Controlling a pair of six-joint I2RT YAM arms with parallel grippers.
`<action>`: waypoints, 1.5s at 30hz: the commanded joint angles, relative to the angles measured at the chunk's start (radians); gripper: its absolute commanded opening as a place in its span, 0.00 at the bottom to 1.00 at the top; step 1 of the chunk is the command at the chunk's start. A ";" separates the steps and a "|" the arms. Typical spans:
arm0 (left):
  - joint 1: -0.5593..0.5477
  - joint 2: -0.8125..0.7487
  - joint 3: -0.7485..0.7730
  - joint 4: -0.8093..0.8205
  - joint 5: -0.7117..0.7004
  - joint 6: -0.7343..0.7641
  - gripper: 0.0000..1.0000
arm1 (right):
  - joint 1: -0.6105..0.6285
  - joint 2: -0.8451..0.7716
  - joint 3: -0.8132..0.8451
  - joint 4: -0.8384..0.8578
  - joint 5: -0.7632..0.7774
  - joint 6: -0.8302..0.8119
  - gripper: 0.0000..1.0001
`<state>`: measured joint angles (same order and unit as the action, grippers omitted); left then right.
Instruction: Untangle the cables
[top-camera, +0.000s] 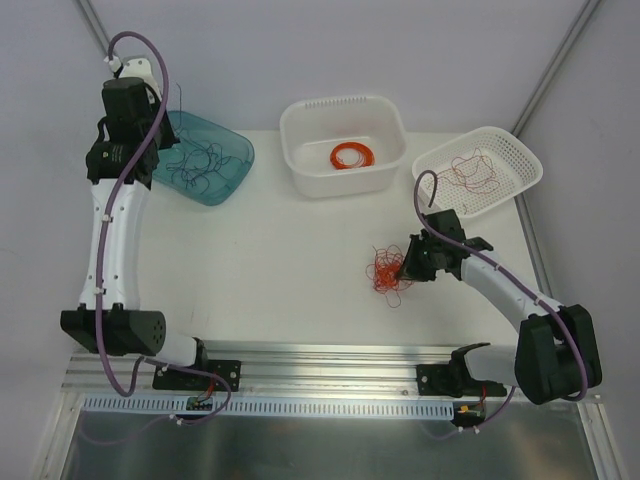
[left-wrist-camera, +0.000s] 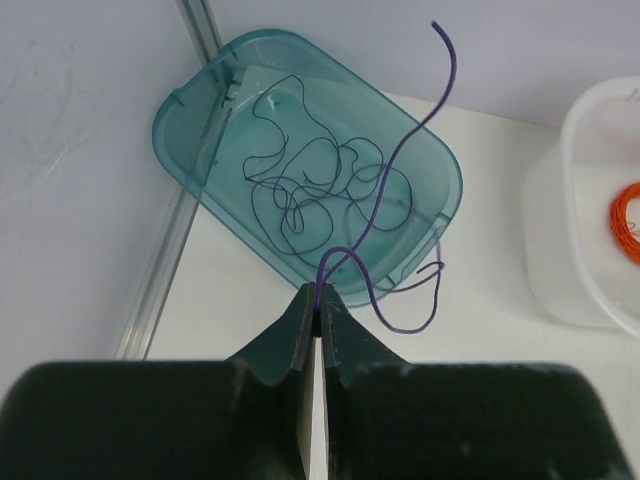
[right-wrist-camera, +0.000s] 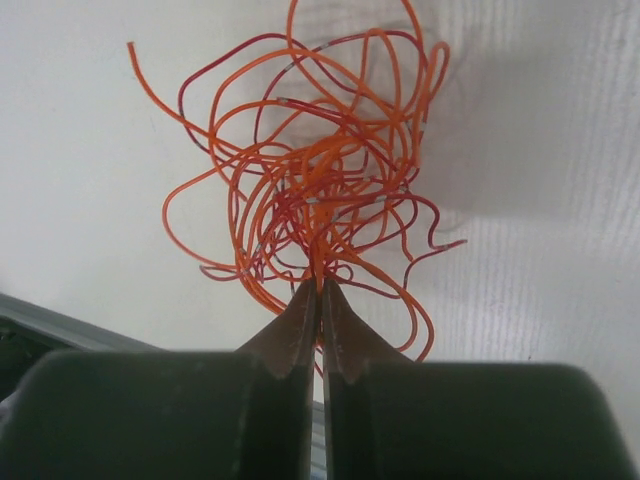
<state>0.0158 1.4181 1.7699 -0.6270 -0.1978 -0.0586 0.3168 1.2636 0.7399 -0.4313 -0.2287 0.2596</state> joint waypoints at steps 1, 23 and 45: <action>0.044 0.118 0.124 0.001 0.064 -0.018 0.00 | 0.008 -0.029 0.042 0.012 -0.086 -0.034 0.01; 0.164 0.700 0.360 0.016 0.437 -0.217 0.86 | 0.082 0.089 0.236 -0.038 -0.210 -0.129 0.01; -0.200 0.090 -0.521 0.142 0.644 -0.248 0.87 | 0.225 0.204 0.300 0.276 -0.287 -0.019 0.01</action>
<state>-0.1246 1.5944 1.3445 -0.5396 0.3927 -0.2897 0.5217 1.4578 1.0267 -0.2981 -0.4648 0.1978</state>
